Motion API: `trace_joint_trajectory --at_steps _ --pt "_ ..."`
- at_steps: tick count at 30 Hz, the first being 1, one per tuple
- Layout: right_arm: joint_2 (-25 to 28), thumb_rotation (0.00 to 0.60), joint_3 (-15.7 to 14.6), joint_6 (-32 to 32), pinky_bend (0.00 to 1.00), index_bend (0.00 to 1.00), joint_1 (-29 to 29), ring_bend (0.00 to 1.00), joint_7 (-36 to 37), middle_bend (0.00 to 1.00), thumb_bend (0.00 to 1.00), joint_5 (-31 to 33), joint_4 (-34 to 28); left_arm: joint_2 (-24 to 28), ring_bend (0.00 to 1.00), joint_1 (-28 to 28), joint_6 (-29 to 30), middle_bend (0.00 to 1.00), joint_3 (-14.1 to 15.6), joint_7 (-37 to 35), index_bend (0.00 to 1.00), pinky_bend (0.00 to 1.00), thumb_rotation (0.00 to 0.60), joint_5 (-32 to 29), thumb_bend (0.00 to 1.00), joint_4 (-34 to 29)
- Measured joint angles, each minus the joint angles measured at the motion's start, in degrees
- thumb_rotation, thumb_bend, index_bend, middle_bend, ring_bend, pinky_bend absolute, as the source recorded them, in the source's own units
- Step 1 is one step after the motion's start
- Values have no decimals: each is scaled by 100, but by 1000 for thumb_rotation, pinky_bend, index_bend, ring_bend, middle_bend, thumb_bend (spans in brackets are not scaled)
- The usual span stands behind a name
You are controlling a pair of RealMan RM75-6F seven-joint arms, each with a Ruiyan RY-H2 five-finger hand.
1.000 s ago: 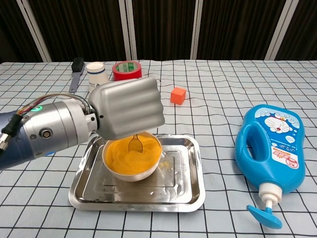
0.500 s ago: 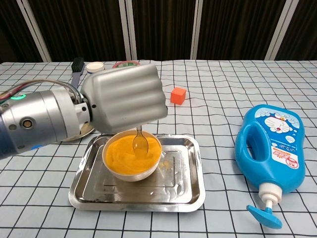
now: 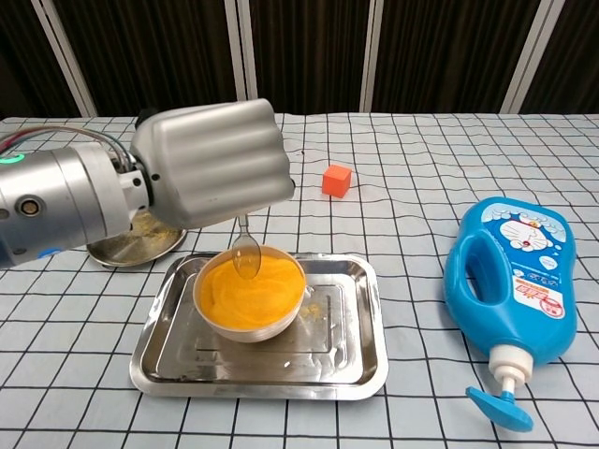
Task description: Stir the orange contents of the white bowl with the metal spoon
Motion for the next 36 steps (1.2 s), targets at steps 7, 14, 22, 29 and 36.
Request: trace_joint_trajectory --at_steps 7,14,22,29,36 --pt "11 600 1 5 0 0 -7 0 25 0 202 8 2 -185 1000 -1 -86 1000 16 61 839 1000 600 35 669 -80" --pt "12 600 0 2 0 0 -4 0 32 0 202 -1 1 -191 1000 22 -172 1000 89 167 839 1000 600 95 669 -207" --pt "13 600 2 -3 0 0 -6 0 29 0 202 18 -15 -170 1000 23 -275 1000 114 357 844 1000 600 28 670 -150" --pt "17 600 3 -4 0 0 -6 0 41 0 202 16 -18 -276 1000 27 -294 1000 41 566 848 1000 600 -236 669 108" --pt "30 600 -5 -5 0 0 -9 0 78 0 202 -1 -21 -427 1000 81 -107 1000 -80 715 847 1000 600 -475 669 419"
